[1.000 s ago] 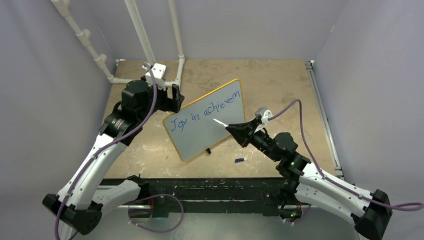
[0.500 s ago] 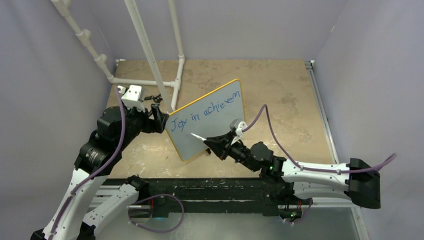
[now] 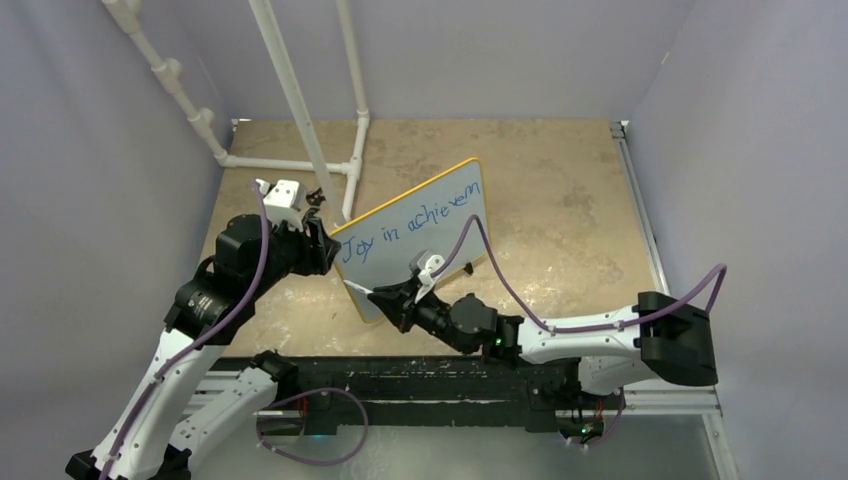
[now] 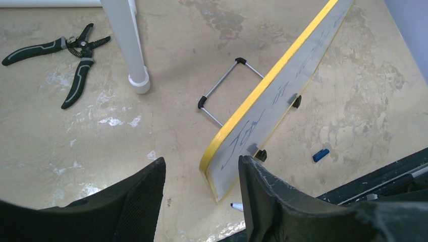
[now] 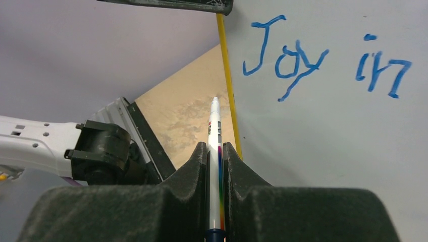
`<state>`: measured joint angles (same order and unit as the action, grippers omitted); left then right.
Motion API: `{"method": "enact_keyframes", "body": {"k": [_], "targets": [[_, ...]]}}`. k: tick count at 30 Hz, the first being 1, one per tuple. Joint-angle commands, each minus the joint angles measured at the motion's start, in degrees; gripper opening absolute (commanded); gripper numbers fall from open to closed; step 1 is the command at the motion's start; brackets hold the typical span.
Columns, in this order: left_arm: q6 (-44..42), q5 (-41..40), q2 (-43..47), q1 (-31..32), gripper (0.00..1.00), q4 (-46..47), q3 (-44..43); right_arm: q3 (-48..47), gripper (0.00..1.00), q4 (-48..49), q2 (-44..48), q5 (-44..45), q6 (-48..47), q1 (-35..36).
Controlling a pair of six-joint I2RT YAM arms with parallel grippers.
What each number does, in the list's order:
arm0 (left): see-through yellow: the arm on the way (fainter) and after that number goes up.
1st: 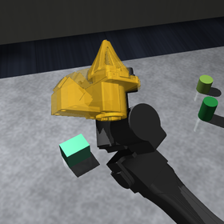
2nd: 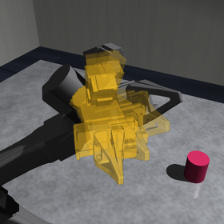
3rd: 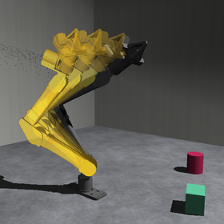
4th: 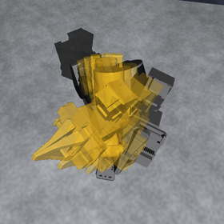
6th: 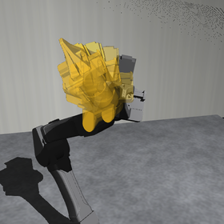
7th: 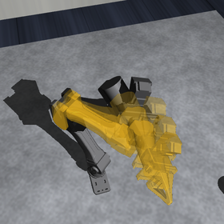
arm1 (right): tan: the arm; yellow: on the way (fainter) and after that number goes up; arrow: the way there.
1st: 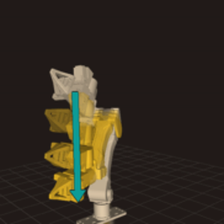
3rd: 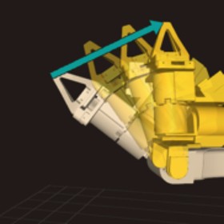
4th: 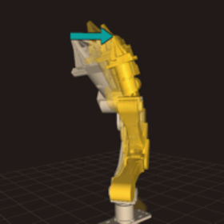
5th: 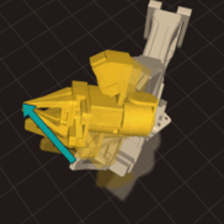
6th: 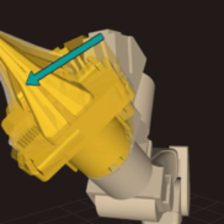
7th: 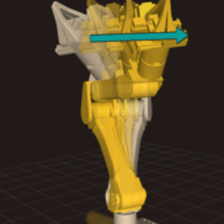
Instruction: Write a sentence on the whiteboard
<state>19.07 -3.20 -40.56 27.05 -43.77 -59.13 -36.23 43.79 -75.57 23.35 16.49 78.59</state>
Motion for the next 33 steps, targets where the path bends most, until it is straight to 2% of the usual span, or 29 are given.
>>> {"method": "enact_keyframes", "body": {"k": [1, 6, 14, 17, 33], "targets": [[0.5, 0.0, 0.0, -0.2, 0.52, 0.3, 0.6, -3.6, 0.00, 1.5, -2.5, 3.9, -1.1, 0.7], [0.4, -1.7, 0.1, -0.2, 0.50, -0.1, 0.7, -3.8, 0.00, 0.4, -4.1, 4.9, -0.3, 1.2], [-0.6, 0.8, -0.6, -0.2, 0.46, 0.9, 1.0, -2.9, 0.00, 0.1, -4.8, 5.9, 0.8, 1.5], [-0.9, 2.8, 0.0, -0.2, 0.42, 2.3, 1.6, -2.4, 0.00, 0.1, -4.7, 6.3, 1.3, 1.7], [-1.3, 2.9, -0.4, -0.2, 0.23, 2.5, 1.7, -1.8, 0.00, -2.0, -6.1, 8.9, 3.9, 2.0]]}}
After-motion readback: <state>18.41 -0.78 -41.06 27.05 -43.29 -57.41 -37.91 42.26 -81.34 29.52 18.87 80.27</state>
